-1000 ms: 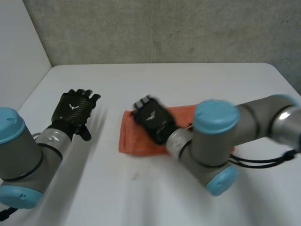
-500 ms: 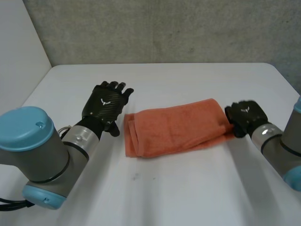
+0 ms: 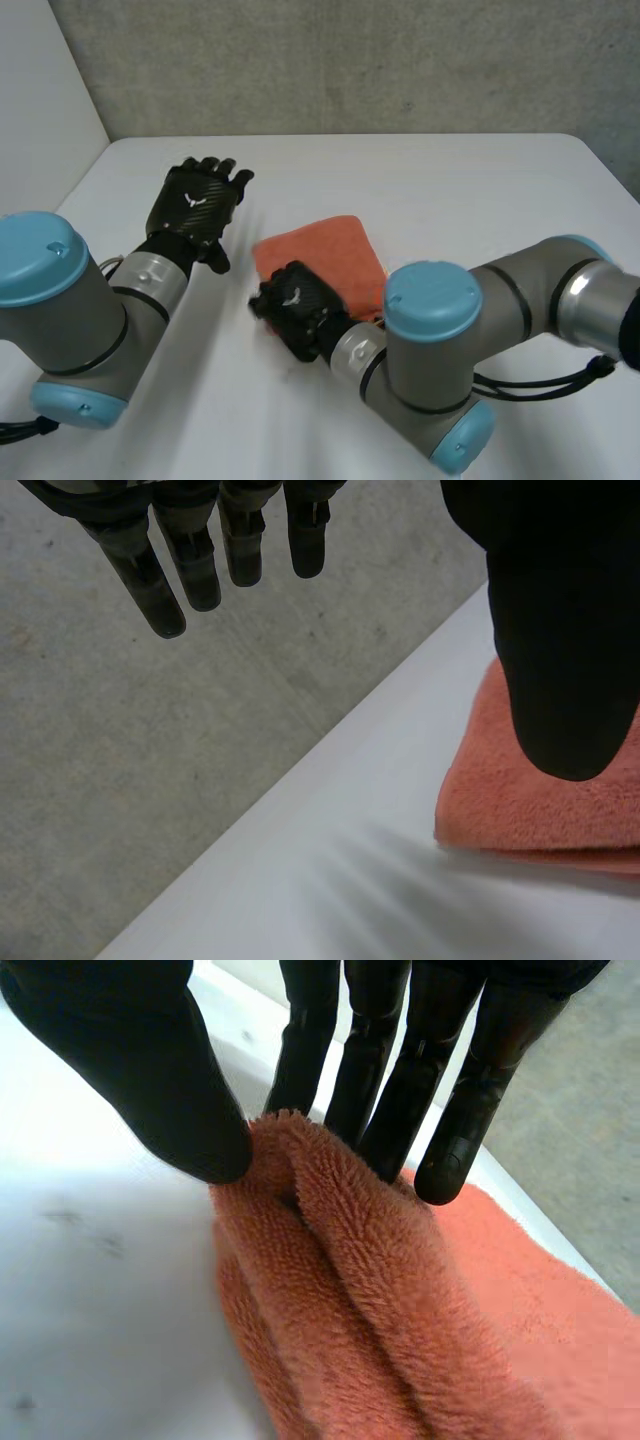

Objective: Fold the laundry

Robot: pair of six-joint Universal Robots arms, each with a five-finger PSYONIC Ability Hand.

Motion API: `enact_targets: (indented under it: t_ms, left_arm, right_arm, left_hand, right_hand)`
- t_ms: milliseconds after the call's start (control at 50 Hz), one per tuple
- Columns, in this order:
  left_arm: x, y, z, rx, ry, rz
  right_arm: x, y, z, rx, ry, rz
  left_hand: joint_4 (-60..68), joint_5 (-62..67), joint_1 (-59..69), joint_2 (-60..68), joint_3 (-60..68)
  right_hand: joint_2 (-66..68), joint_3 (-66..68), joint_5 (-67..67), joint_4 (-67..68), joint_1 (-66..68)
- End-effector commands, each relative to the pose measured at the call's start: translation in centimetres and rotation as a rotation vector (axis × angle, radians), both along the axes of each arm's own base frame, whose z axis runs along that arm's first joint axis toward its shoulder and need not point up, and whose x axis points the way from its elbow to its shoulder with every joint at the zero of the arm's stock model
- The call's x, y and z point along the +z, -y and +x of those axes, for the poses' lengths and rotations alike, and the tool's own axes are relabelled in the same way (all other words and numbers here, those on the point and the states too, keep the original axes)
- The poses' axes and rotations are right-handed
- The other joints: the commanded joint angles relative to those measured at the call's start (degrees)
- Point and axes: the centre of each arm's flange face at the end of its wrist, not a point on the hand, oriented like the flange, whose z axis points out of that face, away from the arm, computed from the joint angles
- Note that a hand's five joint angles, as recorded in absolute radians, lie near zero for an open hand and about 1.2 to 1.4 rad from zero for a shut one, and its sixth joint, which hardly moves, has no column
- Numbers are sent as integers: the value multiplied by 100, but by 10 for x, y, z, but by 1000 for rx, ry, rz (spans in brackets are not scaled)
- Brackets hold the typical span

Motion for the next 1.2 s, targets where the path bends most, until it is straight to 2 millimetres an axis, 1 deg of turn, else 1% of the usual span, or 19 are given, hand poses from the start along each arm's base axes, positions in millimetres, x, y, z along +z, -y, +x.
enact_targets:
  t_ms: [20, 120, 140, 220, 260, 280, 340, 420, 540, 600, 620, 760, 800, 840, 860, 880, 940, 1020, 1200]
  left_arm:
    - [15, 8, -14, -31, -71, -29]
    - [16, 8, -38, -86, -160, 13]
    - [10, 4, -51, -117, -196, 78]
    - [-14, 3, -59, -109, -206, 249]
    - [-19, 3, -60, -102, -204, 287]
    - [-35, 2, -59, -81, -189, 375]
    - [-56, 0, -54, -20, -147, 464]
    - [-72, 1, -45, 67, -104, 498]
    - [-73, -1, -40, 103, -87, 502]
    - [-57, -3, -38, 98, -113, 477]
    - [-51, -3, -38, 93, -122, 465]
    - [20, -5, -33, 65, -230, 315]
    - [48, -6, -29, 59, -269, 250]
    - [57, -7, -27, 58, -281, 229]
    - [84, -4, -18, 70, -319, 165]
    - [92, -2, -13, 83, -328, 149]
    - [116, 7, 13, 157, -330, 137]
    - [131, 6, 30, 186, -307, 177]
    - [138, -6, 35, 120, -322, 174]
  right_arm:
    - [52, 51, -30, -254, 159, 31]
    - [64, 79, -47, -366, 303, 177]
    - [65, 83, -49, -374, 321, 195]
    - [59, 95, -54, -404, 341, 284]
    - [55, 98, -54, -409, 332, 299]
    - [37, 104, -53, -431, 284, 347]
    - [21, 110, -56, -462, 225, 404]
    - [-2, 114, -59, -494, 120, 495]
    - [-2, 115, -59, -493, 102, 506]
    - [18, 115, -58, -484, 140, 470]
    - [37, 116, -59, -476, 177, 436]
    - [111, 121, -76, -481, 348, 265]
    - [141, 121, -87, -498, 421, 185]
    - [160, 122, -99, -534, 466, 128]
    - [176, 124, -113, -585, 504, 75]
    - [183, 125, -120, -611, 518, 48]
    - [199, 125, -142, -687, 549, -14]
    - [204, 127, -155, -734, 525, -38]
    - [203, 131, -167, -769, 482, -45]
  left_hand:
    - [-170, -251, -134, -149, -217]
    - [-115, -196, -79, -93, -162]
    - [-32, -113, 4, -10, -78]
    - [3, -78, 39, 24, -44]
    - [3, -78, 39, 24, -44]
    - [53, -29, 89, 74, 6]
    - [70, -11, 106, 92, 23]
    - [20, -61, 56, 41, -27]
    - [-31, -112, 5, -9, -77]
    - [-81, -163, -45, -60, -128]
    - [-81, -163, -45, -60, -128]
    - [-165, -247, -129, -144, -212]
    - [-165, -247, -129, -144, -212]
    - [-149, -230, -113, -127, -195]
    - [-99, -180, -63, -77, -145]
    - [-98, -179, -62, -77, -145]
    - [-98, -179, -62, -77, -145]
    - [-165, -247, -129, -144, -212]
    - [-165, -247, -129, -144, -212]
  right_hand:
    - [-4520, -4473, -4638, -4554, -3686]
    - [-4520, -4473, -4638, -4554, -3686]
    - [-4520, -4473, -4638, -4554, -3686]
    - [-4520, -4473, -4638, -4554, -3686]
    - [-4520, -4473, -4638, -4554, -3686]
    - [-4520, -4473, -4638, -4554, -3686]
    - [-4520, -4473, -4638, -4554, -3686]
    - [-4520, -4473, -4638, -4554, -3686]
    - [-4520, -4473, -4638, -4554, -3686]
    - [-4520, -4473, -4638, -4554, -3686]
    - [-4520, -4473, -4638, -4554, -3686]
    - [-4520, -4473, -4638, -4554, -3686]
    - [-4520, -4473, -4638, -4554, -3686]
    - [-4520, -4473, -4638, -4554, -3686]
    - [-4520, -4473, -4638, -4554, -3686]
    - [-4520, -4473, -4638, -4554, -3686]
    - [-4520, -4473, -4638, -4554, -3686]
    - [-4520, -4473, -4638, -4554, -3686]
    - [-4520, -4473, -4638, -4554, -3686]
